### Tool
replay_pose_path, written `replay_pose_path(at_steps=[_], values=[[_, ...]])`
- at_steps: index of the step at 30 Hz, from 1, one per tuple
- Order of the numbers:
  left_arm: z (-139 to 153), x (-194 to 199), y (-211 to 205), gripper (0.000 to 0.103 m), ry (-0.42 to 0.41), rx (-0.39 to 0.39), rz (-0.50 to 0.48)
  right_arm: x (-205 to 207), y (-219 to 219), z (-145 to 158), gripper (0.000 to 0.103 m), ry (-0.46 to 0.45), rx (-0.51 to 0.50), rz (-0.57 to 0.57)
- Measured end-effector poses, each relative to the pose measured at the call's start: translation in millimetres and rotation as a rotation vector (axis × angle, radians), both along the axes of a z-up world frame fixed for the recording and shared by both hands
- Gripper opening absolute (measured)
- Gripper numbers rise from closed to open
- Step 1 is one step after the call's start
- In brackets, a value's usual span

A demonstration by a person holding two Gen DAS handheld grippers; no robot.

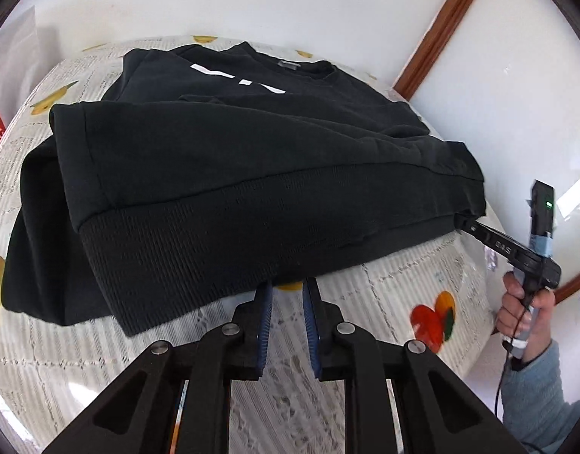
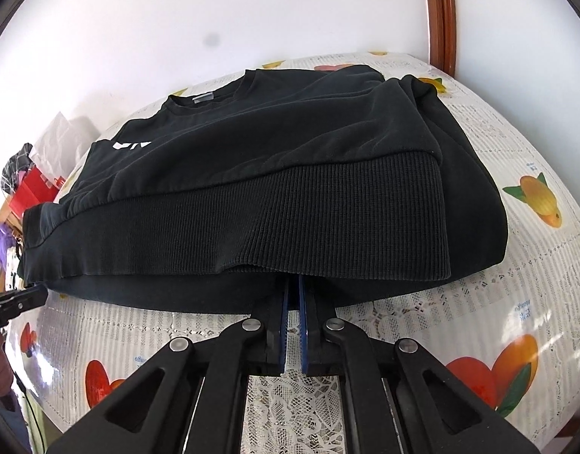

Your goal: Fold small clothes

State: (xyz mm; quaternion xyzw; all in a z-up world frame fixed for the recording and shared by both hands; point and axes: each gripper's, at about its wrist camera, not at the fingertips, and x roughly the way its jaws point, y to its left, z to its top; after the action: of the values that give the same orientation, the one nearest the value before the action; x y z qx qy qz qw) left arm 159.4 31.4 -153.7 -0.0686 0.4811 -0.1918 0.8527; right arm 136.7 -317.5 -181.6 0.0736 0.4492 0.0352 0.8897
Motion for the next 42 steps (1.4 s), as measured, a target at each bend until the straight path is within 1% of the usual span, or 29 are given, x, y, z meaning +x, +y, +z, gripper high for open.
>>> replay_pose_path(at_steps=[5, 7, 9, 12, 14, 16, 20, 23, 25, 29, 32, 35, 38, 40, 41, 42], values=[[8, 6, -2, 0.016, -0.021, 0.022, 0.021, 1, 2, 1, 0.004, 0.013, -0.02, 0.003], [14, 8, 3, 0.015, -0.037, 0.028, 0.035, 2, 1, 1, 0.004, 0.019, -0.02, 0.002], [26, 8, 13, 0.015, -0.074, 0.028, 0.064, 2, 2, 1, 0.004, 0.021, -0.019, 0.0], [31, 17, 23, 0.014, -0.08, 0.026, 0.088, 3, 3, 1, 0.004, 0.026, -0.026, -0.002], [30, 22, 27, 0.013, -0.071, 0.025, 0.1, 3, 4, 1, 0.004, 0.026, -0.027, -0.004], [29, 24, 30, 0.013, -0.06, 0.003, 0.104, 3, 4, 1, 0.004, 0.03, -0.024, -0.008], [19, 20, 20, 0.013, -0.048, 0.041, 0.079, 5, 6, 2, 0.004, 0.045, -0.039, 0.002], [7, 15, 19, 0.013, -0.021, 0.036, 0.072, 7, 6, 2, 0.004, 0.061, -0.04, -0.002], [4, 11, 21, 0.012, -0.019, 0.031, 0.069, 7, 9, 3, 0.004, 0.067, -0.056, 0.003], [3, 8, 18, 0.012, -0.015, 0.023, 0.041, 7, 13, 3, 0.004, 0.073, -0.093, 0.009], [1, 15, 16, 0.012, 0.007, 0.005, 0.046, 9, 15, 3, 0.004, 0.09, -0.106, 0.004], [1, 19, 10, 0.012, 0.018, 0.025, 0.048, 9, 15, 3, 0.004, 0.091, -0.106, 0.0], [4, 24, 5, 0.012, 0.018, 0.043, 0.056, 9, 14, 3, 0.004, 0.094, -0.1, -0.009], [10, 28, 10, 0.012, 0.006, 0.022, 0.085, 8, 14, 3, 0.004, 0.099, -0.103, -0.007], [14, 28, 14, 0.012, -0.015, 0.015, 0.109, 8, 14, 3, 0.004, 0.101, -0.103, -0.005], [20, 28, 20, 0.013, -0.041, -0.009, 0.129, 8, 14, 3, 0.004, 0.101, -0.099, -0.004]])
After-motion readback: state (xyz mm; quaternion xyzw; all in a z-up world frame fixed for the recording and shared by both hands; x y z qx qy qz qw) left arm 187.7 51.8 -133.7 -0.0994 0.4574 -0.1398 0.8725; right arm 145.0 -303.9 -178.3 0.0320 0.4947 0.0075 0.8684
